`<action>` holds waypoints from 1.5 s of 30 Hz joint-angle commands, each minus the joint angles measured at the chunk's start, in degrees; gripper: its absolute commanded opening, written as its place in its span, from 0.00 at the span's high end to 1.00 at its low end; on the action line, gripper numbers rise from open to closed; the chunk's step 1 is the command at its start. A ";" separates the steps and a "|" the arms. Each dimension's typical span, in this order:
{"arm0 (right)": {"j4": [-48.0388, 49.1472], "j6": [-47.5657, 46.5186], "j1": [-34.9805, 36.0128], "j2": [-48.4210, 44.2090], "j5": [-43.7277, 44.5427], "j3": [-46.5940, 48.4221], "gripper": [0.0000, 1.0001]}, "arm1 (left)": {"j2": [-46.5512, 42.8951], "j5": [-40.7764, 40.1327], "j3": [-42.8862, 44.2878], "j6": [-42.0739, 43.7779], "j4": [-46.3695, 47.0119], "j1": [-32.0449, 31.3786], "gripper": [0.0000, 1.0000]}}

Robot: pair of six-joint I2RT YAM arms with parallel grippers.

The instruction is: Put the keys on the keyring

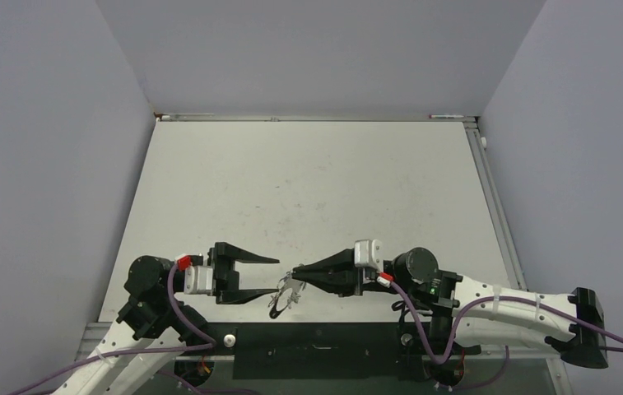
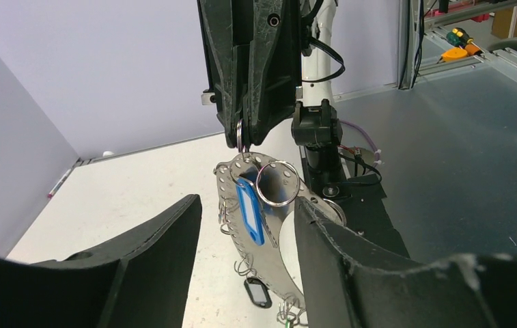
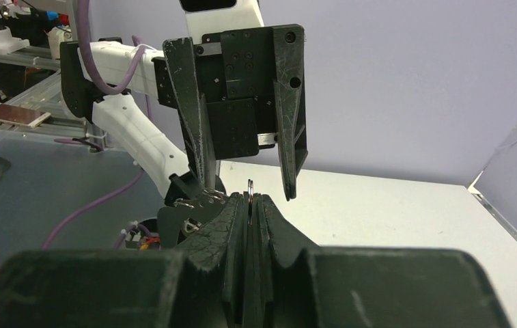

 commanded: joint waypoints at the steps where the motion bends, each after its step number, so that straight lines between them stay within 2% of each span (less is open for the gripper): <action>1: 7.41 1.10 0.19 1.25 -2.32 3.05 0.95 | -0.28 0.34 0.37 -0.15 2.33 -0.21 0.52; 12: 11.72 4.17 0.58 1.87 -5.59 4.93 0.95 | 1.65 2.35 0.10 -1.69 3.47 -0.31 0.48; 26: 13.20 5.40 1.18 0.17 -6.46 5.35 0.95 | 0.61 -1.07 0.46 1.77 0.75 -0.31 0.54; 35: 14.29 5.52 1.32 -0.70 -6.25 4.73 0.95 | -0.06 -3.65 0.01 2.24 0.31 -0.29 0.44; 45: 15.22 5.41 1.41 1.80 -6.32 5.27 0.95 | 0.25 -2.64 -0.08 2.20 0.89 -0.31 0.44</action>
